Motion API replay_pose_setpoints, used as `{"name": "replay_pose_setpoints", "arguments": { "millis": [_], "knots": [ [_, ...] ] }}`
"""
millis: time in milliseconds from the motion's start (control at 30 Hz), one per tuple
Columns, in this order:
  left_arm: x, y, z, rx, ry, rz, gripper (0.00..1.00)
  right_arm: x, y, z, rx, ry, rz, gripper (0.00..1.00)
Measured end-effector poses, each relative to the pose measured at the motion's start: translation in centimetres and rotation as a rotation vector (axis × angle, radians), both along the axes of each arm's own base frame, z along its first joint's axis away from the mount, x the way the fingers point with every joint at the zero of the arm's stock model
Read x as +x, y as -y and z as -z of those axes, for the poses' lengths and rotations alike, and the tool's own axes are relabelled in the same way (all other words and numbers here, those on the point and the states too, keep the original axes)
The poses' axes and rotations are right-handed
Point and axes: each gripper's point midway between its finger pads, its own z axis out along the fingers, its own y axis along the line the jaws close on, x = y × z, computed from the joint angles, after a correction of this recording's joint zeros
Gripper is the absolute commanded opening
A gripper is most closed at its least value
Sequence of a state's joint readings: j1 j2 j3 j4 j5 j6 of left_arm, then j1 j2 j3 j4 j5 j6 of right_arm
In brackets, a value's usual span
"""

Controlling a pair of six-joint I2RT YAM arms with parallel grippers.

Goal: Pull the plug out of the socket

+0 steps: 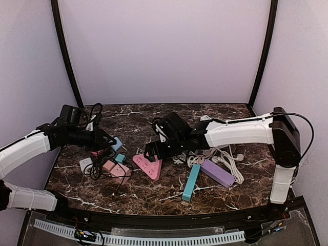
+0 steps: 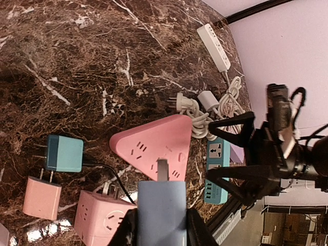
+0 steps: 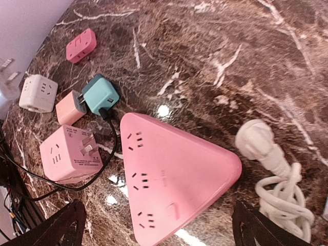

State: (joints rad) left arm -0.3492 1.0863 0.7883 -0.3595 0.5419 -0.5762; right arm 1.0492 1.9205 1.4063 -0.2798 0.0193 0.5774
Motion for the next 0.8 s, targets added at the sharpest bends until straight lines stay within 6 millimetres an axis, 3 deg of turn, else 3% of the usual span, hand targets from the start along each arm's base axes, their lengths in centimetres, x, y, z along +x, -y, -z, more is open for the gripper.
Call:
{"name": "replay_pose_setpoints", "arguments": {
  "millis": [167, 300, 433, 633, 700, 800],
  "knots": [
    [1.8, -1.4, 3.1, 0.023, -0.071, -0.05, 0.01, 1.0, 2.5, -3.8, -0.018, 0.113, 0.066, 0.99],
    [2.9, -2.4, 5.5, 0.042, -0.121, -0.071, 0.01, 1.0, 4.8, -5.8, -0.023, 0.163, 0.114, 0.99],
    [3.6, -2.7, 8.1, 0.087, -0.152, -0.059, 0.02, 0.9, 6.5, -6.4, -0.031, 0.187, 0.147, 0.99],
    [4.4, -4.0, 10.8, 0.205, -0.147, -0.065, 0.09, 1.1, 8.4, -5.5, -0.067, 0.183, 0.183, 0.99],
    [5.0, -4.5, 10.9, 0.24, -0.118, -0.076, 0.17, 1.2, 8.8, -5.2, -0.074, 0.179, 0.192, 0.99],
    [5.4, -5.1, 11.6, 0.287, -0.109, -0.084, 0.44, 1.3, 9.2, -4.9, -0.082, 0.177, 0.199, 0.99]
  ]
}}
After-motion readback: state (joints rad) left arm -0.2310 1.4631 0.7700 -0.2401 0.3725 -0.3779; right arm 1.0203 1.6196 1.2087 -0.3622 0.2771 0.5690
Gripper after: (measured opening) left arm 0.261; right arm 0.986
